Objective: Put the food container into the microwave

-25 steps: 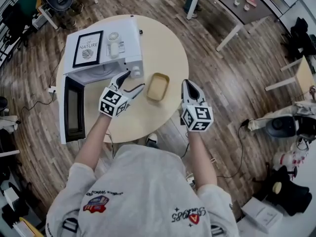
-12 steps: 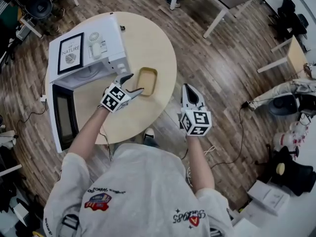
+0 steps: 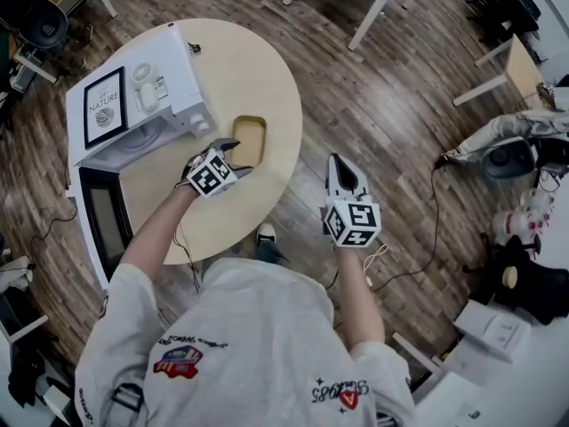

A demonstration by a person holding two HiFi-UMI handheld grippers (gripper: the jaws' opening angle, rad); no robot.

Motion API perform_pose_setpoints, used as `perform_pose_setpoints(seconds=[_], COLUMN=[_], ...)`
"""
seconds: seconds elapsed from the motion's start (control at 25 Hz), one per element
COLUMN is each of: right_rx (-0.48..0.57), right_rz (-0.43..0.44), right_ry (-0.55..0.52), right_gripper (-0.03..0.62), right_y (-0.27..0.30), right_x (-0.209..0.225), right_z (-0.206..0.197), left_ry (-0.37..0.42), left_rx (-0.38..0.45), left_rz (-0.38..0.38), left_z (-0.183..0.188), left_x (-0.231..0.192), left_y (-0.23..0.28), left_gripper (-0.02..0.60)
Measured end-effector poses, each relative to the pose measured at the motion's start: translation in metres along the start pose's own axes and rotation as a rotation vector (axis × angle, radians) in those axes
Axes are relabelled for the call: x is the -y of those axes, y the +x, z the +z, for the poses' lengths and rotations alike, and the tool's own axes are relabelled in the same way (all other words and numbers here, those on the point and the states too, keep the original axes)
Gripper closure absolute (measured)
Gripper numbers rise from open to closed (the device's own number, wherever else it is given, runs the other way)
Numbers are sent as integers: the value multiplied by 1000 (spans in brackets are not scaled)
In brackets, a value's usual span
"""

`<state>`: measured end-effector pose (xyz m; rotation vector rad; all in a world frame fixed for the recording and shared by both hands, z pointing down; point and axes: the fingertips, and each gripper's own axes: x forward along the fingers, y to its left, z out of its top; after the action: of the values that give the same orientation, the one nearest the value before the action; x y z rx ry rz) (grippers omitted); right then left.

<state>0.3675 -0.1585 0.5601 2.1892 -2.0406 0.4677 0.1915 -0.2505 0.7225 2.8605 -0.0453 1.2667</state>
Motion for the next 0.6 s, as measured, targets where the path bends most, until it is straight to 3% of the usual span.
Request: perform_pose_setpoints(seconds=[0.28,0.6], right_rx=[-7,-16], right_rz=[-45,-88], right_ry=[24,45], right_gripper=[591,591], right_y=[-21,-40], right_x=[19,33], right_z=[-11,-22], left_ry=[77,233], left_rx=[-131,-310], left_rz=[-48,-93], left_z=[-19,-50], left_x=[15,34], left_y=[25,54], left_gripper=[295,380])
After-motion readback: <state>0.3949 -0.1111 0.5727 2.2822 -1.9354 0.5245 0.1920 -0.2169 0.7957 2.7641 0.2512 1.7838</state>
